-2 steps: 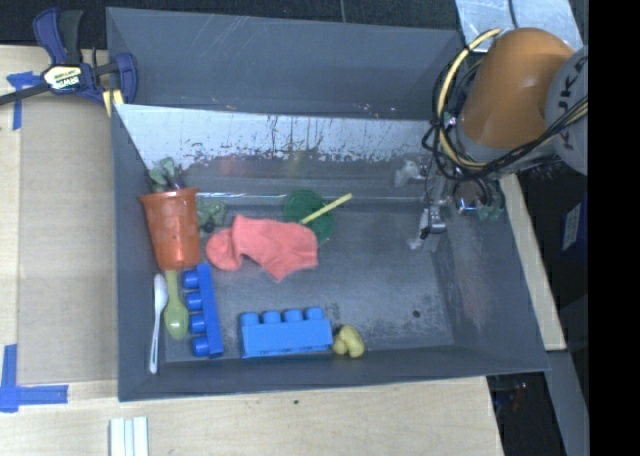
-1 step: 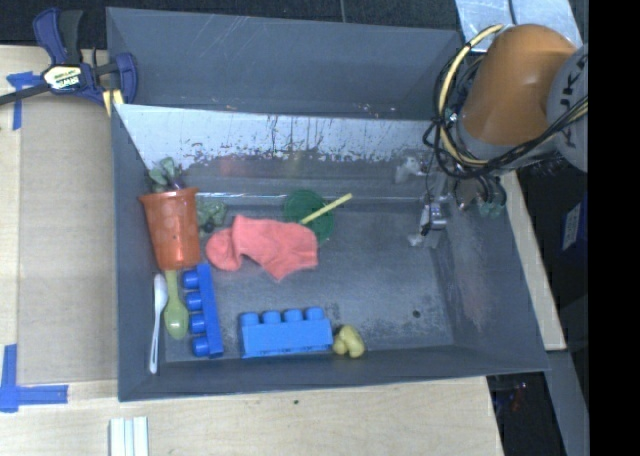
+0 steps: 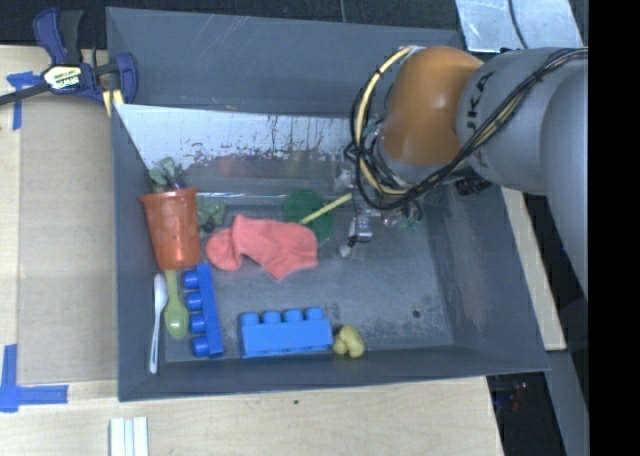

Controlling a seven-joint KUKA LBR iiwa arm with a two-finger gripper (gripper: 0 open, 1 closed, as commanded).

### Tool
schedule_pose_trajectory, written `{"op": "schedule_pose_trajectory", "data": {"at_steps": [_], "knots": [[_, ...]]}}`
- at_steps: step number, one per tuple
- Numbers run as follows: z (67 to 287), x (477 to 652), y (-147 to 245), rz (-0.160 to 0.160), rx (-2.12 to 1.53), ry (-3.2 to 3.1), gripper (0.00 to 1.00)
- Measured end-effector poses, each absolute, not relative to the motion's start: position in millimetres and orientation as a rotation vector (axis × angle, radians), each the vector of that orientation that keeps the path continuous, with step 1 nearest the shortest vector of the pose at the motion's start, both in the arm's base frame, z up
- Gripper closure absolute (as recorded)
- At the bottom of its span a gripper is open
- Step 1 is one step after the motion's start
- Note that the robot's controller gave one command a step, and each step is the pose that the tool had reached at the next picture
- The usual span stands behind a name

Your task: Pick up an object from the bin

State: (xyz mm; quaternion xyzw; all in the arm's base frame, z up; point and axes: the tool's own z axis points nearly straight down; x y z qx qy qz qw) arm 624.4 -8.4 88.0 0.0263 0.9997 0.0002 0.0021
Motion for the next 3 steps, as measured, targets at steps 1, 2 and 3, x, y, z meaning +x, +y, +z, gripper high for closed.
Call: {"op": "schedule_pose_trajectory", "data": {"at_steps": [1, 2, 3], "knots": [[115.4, 626.5, -73.6, -0.005, 0.217, 3.123, 0.0], [108.4, 617.8, 1.4, 0.0, 0.177, 3.132, 0.0], [69.1, 619.6, 16.1, -0.013, 0.125, 3.127, 0.0]]}}
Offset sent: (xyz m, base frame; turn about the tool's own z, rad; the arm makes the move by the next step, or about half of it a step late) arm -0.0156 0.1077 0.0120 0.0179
